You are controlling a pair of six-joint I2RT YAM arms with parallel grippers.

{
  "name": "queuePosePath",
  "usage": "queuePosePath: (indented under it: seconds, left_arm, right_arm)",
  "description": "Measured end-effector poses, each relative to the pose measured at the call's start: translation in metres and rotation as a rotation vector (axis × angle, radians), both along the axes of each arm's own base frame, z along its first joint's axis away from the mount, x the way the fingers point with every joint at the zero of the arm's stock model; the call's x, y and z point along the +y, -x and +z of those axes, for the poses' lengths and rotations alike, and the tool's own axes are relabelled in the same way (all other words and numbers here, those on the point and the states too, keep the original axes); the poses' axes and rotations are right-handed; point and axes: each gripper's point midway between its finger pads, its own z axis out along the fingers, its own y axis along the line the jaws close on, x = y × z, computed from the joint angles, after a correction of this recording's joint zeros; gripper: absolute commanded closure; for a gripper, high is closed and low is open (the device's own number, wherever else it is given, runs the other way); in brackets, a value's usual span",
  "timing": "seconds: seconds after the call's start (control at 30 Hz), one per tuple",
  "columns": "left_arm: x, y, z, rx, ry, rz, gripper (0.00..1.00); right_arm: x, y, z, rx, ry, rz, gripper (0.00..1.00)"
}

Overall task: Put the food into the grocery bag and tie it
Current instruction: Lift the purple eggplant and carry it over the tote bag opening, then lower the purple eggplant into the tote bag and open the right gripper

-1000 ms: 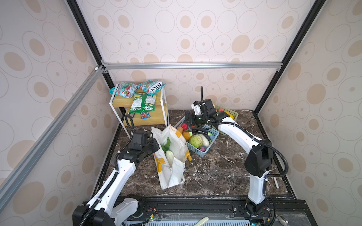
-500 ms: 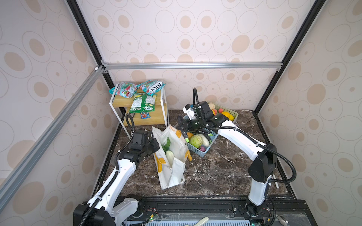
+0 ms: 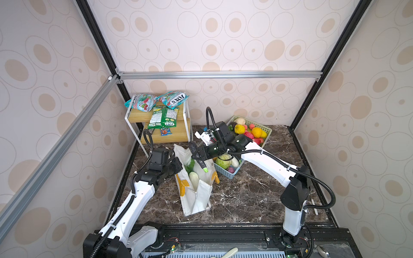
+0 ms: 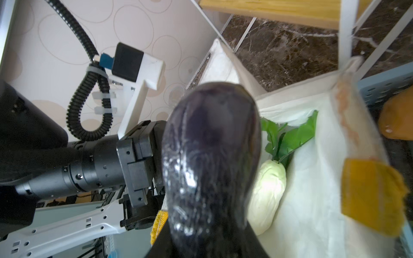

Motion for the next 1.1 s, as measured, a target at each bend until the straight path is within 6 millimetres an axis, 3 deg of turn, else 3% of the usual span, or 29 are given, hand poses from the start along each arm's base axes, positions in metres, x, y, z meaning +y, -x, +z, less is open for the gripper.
queuePosePath:
  seconds: [0.27, 0.53, 1.1]
  left_arm:
    - [0.0, 0.0, 0.001, -0.003, 0.001, -0.001, 1.0]
    - [-0.001, 0.002, 0.006, -0.017, 0.007, -0.004, 1.0]
    - [-0.011, 0.005, 0.012, -0.031, 0.021, -0.041, 1.0]
  right_arm:
    - [0.009, 0.016, -0.015, -0.001, 0.017, 0.077, 0.69]
    - [0.007, 0.027, -0.063, 0.044, 0.101, 0.109, 0.69]
    - [0.008, 0.037, -0.117, -0.015, 0.236, 0.15, 0.69]
